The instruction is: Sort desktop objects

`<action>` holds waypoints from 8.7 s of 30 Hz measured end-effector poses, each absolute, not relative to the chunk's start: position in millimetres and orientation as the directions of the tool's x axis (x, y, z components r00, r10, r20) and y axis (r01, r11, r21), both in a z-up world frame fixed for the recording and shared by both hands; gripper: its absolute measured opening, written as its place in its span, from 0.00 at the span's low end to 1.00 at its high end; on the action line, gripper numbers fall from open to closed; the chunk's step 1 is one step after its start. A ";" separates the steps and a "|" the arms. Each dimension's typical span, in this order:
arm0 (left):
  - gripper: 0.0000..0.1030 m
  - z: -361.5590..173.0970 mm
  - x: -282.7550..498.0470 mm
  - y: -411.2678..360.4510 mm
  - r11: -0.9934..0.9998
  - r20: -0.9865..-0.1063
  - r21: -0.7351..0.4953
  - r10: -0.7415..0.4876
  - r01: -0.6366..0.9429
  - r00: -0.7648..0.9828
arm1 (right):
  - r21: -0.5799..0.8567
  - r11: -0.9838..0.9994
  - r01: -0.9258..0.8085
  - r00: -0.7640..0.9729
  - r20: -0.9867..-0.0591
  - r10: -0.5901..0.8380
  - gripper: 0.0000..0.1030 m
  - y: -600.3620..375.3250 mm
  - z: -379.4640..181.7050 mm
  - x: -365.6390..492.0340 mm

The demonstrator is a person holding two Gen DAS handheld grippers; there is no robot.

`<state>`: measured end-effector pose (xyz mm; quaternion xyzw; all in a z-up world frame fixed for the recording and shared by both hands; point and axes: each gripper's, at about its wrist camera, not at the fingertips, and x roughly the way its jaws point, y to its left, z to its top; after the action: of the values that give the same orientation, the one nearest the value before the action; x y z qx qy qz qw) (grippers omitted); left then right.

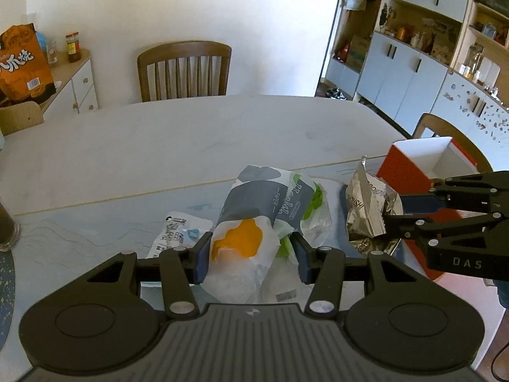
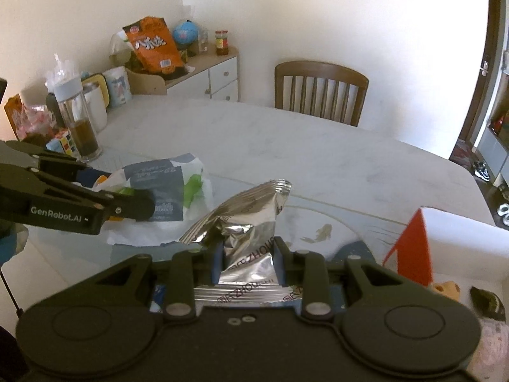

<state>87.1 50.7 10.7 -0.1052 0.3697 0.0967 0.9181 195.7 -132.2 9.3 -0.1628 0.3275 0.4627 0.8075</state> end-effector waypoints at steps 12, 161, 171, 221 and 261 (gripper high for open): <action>0.49 41.0 77.2 22.7 0.966 -0.668 -0.133 0.077 -0.222 0.740 | 0.086 0.576 -0.813 0.389 -0.657 0.646 0.30 -176.1 38.4 193.5; 0.81 10.8 272.8 -228.4 0.995 -0.790 -0.062 -0.094 0.073 0.606 | 0.158 0.680 -0.716 0.323 -0.788 0.524 0.86 -331.1 -6.8 392.9; 0.89 21.6 250.9 -220.0 0.995 -0.760 -0.070 -0.103 0.077 0.641 | 0.178 0.712 -0.680 0.369 -0.755 0.542 0.95 -335.8 7.0 370.8; 0.99 38.5 65.7 -31.6 0.999 -0.619 -0.033 -0.007 -0.017 0.785 | 0.185 0.763 -0.619 0.483 -0.676 0.556 0.96 -193.9 33.7 190.0; 0.99 -49.6 76.0 112.7 0.979 -0.673 -0.009 0.147 -0.206 0.725 | 0.067 0.679 -0.731 0.370 -0.797 0.478 0.78 -82.8 -51.5 97.5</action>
<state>76.0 112.7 -49.6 -0.0413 0.3585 0.0950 0.9278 97.5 -82.8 -51.5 -0.1508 0.4209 0.3715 0.8137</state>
